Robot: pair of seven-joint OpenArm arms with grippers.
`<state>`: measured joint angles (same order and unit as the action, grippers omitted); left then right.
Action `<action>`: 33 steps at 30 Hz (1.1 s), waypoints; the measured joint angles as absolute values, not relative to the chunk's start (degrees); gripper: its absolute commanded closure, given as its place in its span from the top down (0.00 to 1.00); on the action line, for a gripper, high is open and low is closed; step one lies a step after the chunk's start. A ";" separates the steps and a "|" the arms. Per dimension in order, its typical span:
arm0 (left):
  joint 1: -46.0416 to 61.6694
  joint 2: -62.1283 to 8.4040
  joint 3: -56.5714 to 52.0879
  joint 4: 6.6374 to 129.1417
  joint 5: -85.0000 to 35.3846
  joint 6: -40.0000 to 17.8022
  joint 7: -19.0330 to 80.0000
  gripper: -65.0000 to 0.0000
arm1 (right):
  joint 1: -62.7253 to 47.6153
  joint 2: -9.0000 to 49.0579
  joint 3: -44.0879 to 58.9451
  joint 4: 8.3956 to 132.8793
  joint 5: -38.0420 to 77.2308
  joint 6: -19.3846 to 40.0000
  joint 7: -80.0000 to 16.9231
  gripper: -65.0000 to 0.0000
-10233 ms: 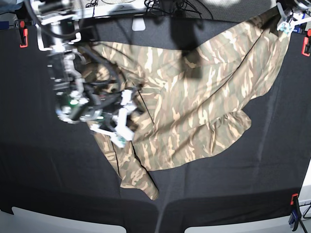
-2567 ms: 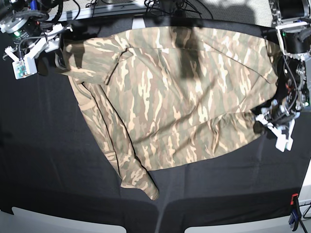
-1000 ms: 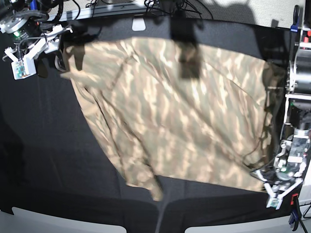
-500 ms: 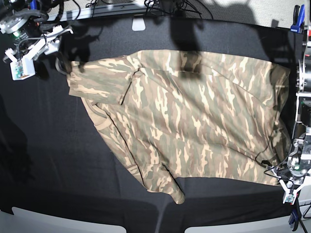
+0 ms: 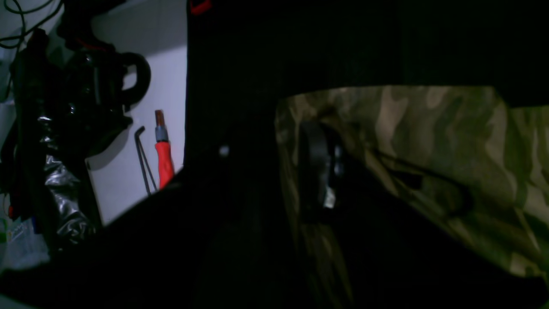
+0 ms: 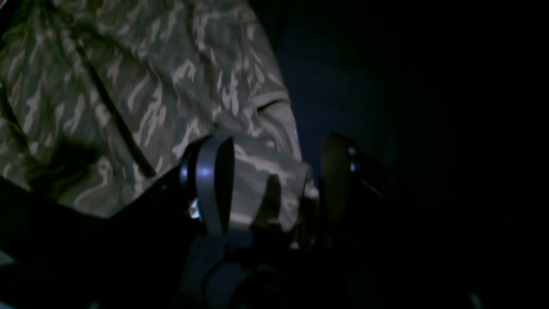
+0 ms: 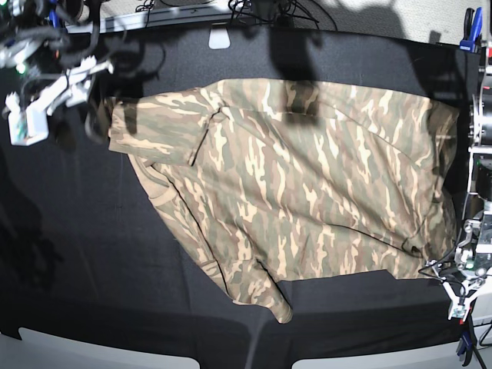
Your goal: Layout the t-shirt on the table in an organized manner, then fold the t-shirt properly
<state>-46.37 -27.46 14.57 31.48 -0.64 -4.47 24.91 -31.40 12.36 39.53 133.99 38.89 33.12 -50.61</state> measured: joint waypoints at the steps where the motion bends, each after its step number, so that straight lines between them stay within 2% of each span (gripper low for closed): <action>1: -46.37 -27.46 14.57 31.48 -1.37 -4.45 25.58 0.28 | -30.70 12.36 39.53 133.99 38.87 33.12 -50.63 0.49; 8: -46.37 -27.29 14.57 31.48 -13.28 -4.80 28.77 0.28 | -23.64 12.38 36.23 133.99 38.79 32.97 -50.83 0.49; 13: -46.37 -24.91 14.57 31.48 -13.15 -11.20 29.58 0.28 | -18.76 12.38 25.91 132.38 33.36 33.23 -49.87 0.49; 20: -46.35 -20.51 14.57 31.48 -13.50 -11.70 30.22 0.28 | -8.32 12.38 14.57 115.81 23.59 30.15 -47.51 0.49; 29: -46.06 -17.06 14.57 31.48 -13.91 -11.73 30.28 0.28 | 6.96 12.38 8.10 94.41 22.81 29.45 -47.33 0.49; 33: -46.02 -17.10 14.57 31.46 -14.35 -11.66 30.98 0.28 | 13.56 10.15 5.74 85.97 19.33 29.41 -47.05 0.49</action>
